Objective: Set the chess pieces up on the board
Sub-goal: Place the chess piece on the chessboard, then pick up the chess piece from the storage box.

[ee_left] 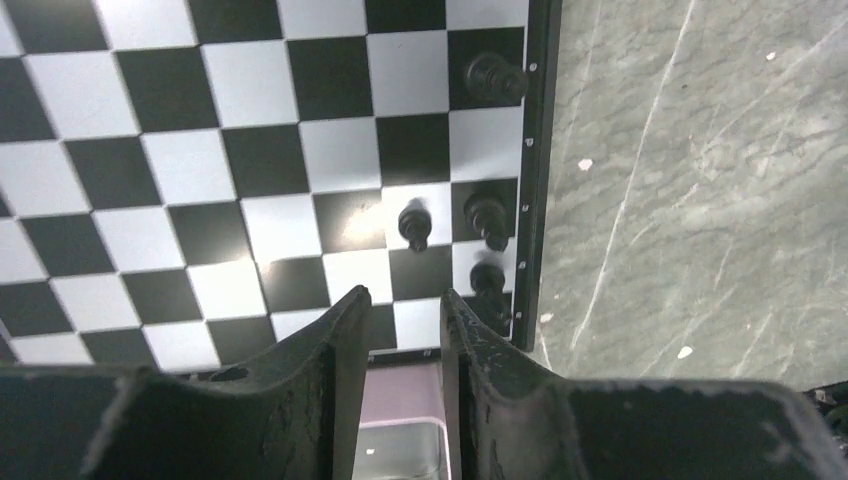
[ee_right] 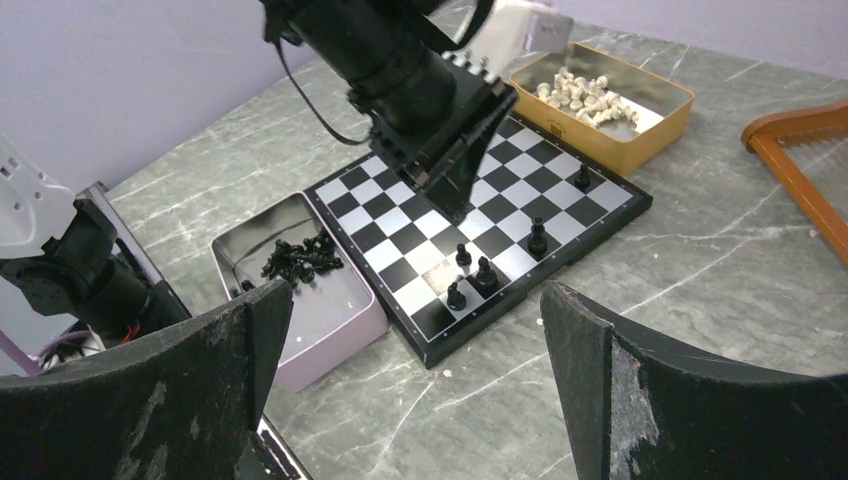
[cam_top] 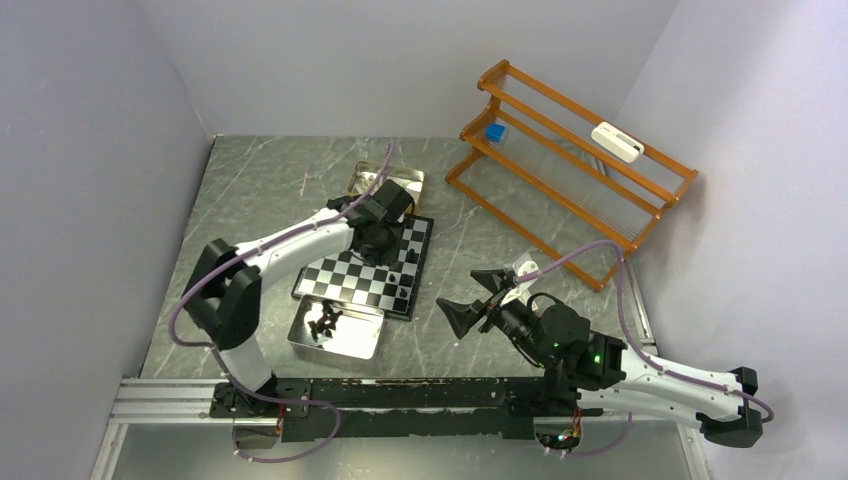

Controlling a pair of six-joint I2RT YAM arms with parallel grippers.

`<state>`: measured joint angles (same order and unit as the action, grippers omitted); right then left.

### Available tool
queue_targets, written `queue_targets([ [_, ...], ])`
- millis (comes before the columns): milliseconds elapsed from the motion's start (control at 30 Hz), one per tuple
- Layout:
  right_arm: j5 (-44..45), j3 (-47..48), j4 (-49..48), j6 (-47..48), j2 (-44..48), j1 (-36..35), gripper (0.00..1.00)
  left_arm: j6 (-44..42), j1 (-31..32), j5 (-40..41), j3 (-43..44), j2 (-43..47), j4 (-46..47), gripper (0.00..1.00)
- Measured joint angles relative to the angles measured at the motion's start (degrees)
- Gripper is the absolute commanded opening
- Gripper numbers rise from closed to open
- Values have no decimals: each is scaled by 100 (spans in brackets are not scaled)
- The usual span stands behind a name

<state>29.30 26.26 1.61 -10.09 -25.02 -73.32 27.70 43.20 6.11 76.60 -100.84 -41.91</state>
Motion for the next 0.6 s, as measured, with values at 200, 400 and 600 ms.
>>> queue_targets([
  [200,-26,0,0,-22,0,0,100,170,-4,212,-476,826,-258,36],
  [400,-76,0,-2,-42,2,0,100,501,-79,323,-1473,1593,-651,37],
  [600,-149,0,-2,-39,0,0,100,793,-310,326,-2065,2048,-909,38],
])
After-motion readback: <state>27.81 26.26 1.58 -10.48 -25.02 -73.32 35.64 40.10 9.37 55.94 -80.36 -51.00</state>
